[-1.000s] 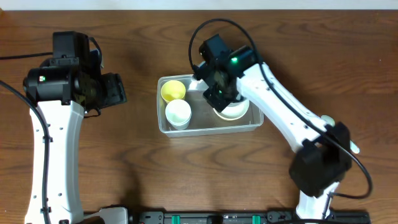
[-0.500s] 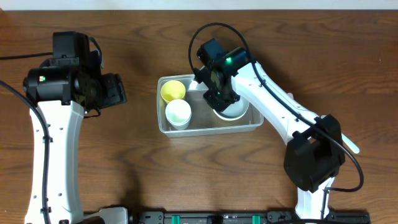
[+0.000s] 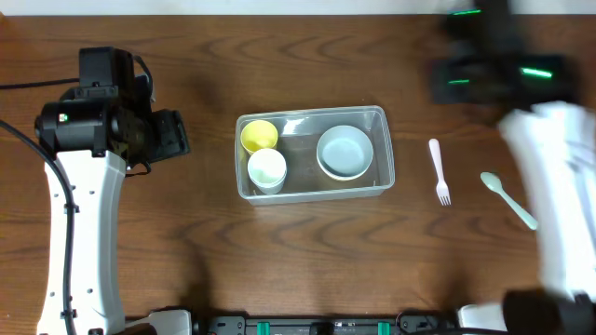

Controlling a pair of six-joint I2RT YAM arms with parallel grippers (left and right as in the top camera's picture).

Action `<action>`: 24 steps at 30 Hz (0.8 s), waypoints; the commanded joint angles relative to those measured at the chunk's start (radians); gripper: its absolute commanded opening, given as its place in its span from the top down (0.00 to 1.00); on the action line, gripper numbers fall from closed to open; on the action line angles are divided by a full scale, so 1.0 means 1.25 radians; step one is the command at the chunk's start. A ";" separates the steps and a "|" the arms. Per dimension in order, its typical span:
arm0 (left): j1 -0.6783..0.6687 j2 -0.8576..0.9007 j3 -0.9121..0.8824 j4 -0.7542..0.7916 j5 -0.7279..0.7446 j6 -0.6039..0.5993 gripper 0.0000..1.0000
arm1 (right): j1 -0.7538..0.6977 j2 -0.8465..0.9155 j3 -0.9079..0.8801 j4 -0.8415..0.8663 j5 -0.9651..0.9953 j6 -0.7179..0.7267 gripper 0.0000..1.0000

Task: Pack container
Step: 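Move the right gripper right to the light-blue spoon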

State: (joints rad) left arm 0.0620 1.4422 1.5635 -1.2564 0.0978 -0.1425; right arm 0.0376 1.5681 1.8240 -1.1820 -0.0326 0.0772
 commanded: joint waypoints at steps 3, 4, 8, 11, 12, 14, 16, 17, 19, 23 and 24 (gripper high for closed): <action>0.003 0.003 -0.006 -0.003 -0.003 -0.007 0.29 | -0.183 -0.068 -0.013 -0.114 -0.059 0.117 0.59; 0.003 0.003 -0.006 -0.003 -0.003 -0.007 0.29 | -0.211 -0.079 -0.024 -0.135 -0.059 0.117 0.59; 0.003 0.003 -0.006 -0.003 -0.003 -0.007 0.29 | -0.289 -0.143 -0.099 -0.194 -0.063 0.119 0.59; 0.003 0.003 -0.006 -0.003 -0.003 -0.007 0.29 | -0.328 -0.224 -0.201 -0.207 -0.064 0.146 0.59; 0.003 0.003 -0.006 -0.003 -0.003 -0.007 0.29 | -0.338 -0.251 -0.237 -0.207 -0.064 0.154 0.59; 0.003 0.003 -0.006 -0.003 -0.003 -0.007 0.29 | -0.362 -0.309 -0.320 -0.201 -0.064 0.157 0.48; 0.003 0.003 -0.006 -0.003 -0.003 -0.007 0.29 | -0.383 -0.349 -0.393 -0.192 -0.065 0.158 0.36; 0.003 0.003 -0.006 -0.003 -0.003 -0.007 0.29 | -0.390 -0.363 -0.425 -0.183 -0.066 0.157 0.24; 0.003 0.003 -0.006 -0.003 -0.003 -0.007 0.29 | -0.397 -0.375 -0.493 -0.150 -0.062 0.081 0.08; 0.003 0.003 -0.006 -0.007 -0.003 -0.007 0.29 | -0.397 -0.355 -0.569 -0.078 -0.033 0.038 0.01; 0.003 0.003 -0.006 -0.006 -0.003 -0.007 0.29 | -0.397 -0.347 -0.576 -0.050 -0.010 0.039 0.01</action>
State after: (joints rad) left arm 0.0620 1.4422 1.5627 -1.2575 0.0978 -0.1429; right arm -0.4496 1.1122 1.1370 -1.2861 -0.0910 0.1749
